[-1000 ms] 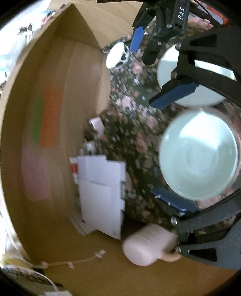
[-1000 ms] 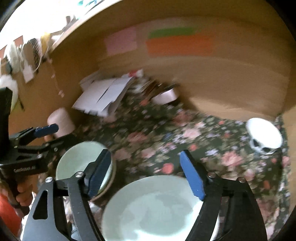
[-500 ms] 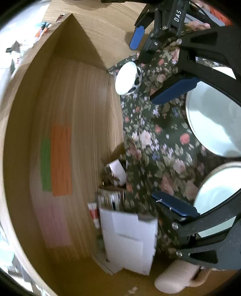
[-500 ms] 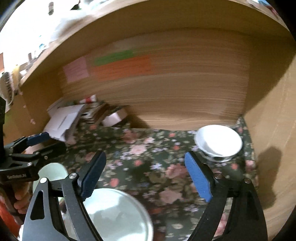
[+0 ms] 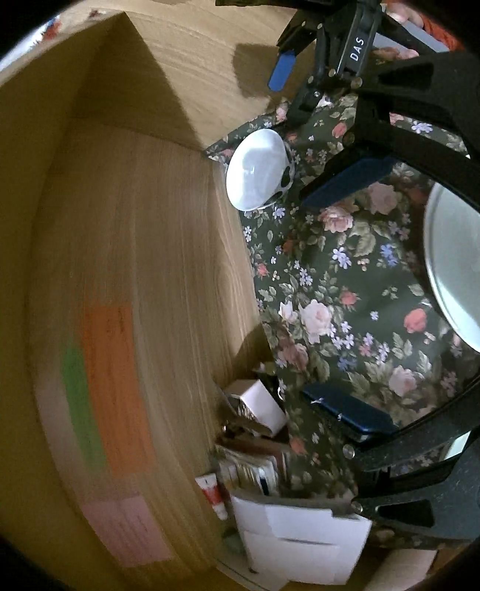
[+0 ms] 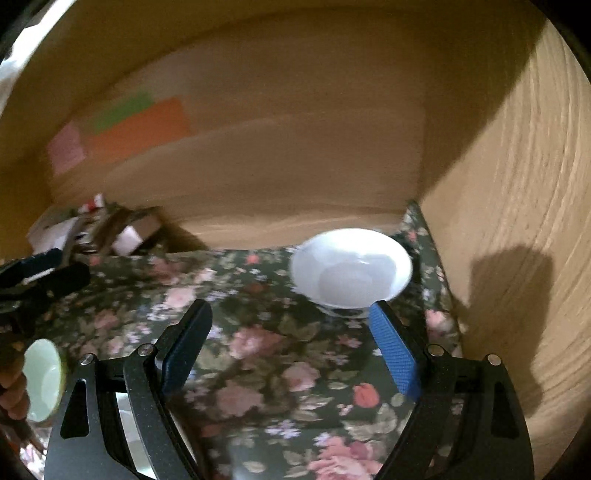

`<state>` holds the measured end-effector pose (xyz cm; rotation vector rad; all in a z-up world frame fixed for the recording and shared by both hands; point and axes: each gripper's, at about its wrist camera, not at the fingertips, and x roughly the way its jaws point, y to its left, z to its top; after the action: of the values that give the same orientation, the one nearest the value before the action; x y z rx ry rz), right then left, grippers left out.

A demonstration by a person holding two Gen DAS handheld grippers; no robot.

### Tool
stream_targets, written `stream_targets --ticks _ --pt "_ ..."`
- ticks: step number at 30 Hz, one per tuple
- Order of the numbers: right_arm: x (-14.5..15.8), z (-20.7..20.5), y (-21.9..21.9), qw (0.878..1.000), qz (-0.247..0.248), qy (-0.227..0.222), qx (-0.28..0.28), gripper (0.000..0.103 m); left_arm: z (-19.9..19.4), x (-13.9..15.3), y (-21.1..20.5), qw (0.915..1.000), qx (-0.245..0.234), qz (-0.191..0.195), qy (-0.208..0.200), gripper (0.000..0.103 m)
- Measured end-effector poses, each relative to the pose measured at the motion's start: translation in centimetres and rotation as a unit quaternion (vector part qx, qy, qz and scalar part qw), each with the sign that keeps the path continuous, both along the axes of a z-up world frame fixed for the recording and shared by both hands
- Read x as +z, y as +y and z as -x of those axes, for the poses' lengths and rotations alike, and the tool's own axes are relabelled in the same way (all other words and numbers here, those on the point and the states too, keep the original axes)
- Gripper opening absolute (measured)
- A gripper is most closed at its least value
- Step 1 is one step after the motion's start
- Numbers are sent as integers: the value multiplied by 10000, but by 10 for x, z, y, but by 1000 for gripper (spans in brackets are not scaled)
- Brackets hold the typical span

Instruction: Organize plates and bowls

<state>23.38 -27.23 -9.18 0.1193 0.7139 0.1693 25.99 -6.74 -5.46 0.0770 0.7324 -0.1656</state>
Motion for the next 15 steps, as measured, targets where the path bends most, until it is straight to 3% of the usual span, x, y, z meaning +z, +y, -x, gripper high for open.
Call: stream_targets --ticks 10,15 --pt "-38 -29 -41 9971 -44 483 -588 85 -50 -42 -32 9975 -352 -217 576 96" --pt "-53 -49 -57 9934 -276 681 -885 84 -69 -54 -42 9966 -439 -235 663 96"
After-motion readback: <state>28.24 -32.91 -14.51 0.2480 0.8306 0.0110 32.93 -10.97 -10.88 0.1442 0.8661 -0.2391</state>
